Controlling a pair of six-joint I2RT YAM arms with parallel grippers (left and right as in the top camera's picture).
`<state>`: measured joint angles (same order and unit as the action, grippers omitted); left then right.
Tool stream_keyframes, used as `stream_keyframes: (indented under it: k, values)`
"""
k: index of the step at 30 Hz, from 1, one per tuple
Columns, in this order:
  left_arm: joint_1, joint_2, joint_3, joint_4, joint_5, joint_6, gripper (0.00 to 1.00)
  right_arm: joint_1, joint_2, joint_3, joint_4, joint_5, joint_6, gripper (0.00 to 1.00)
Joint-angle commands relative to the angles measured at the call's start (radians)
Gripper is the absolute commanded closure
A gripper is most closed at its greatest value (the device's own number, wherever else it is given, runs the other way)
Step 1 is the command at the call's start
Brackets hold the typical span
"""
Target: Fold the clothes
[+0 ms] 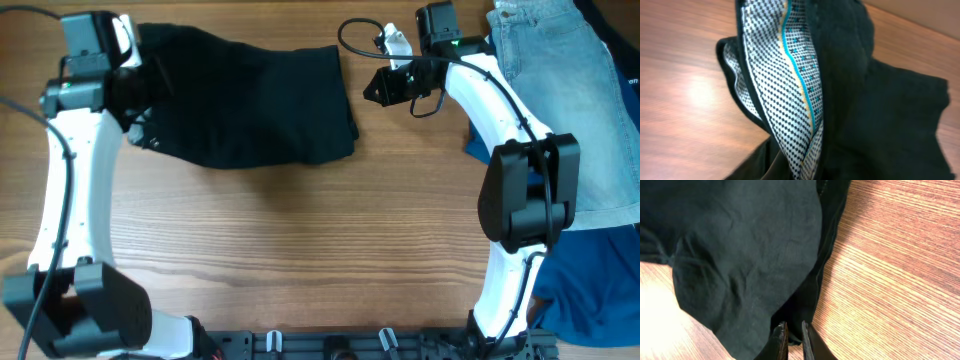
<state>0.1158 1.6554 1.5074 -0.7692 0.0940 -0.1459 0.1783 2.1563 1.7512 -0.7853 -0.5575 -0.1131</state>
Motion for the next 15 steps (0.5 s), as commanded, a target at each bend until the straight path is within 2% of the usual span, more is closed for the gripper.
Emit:
stream_keyframes:
  k: [1, 6, 8, 15]
  values:
    - [-0.106, 0.08, 0.024, 0.052, 0.067, -0.106, 0.96, 0.003, -0.005, 0.002, 0.008, -0.028, 0.032, 0.91]
    - [-0.297, 0.171, 0.024, 0.236, 0.068, -0.261, 0.96, -0.02, -0.071, 0.013, 0.015, -0.05, 0.038, 0.91]
    - [-0.351, 0.171, 0.024, 0.321, 0.093, -0.283, 0.96, -0.042, -0.095, 0.013, 0.014, -0.05, 0.047, 0.91]
    - [-0.486, 0.244, 0.024, 0.46, 0.092, -0.293, 0.96, -0.106, -0.126, 0.013, 0.013, -0.09, 0.064, 0.91]
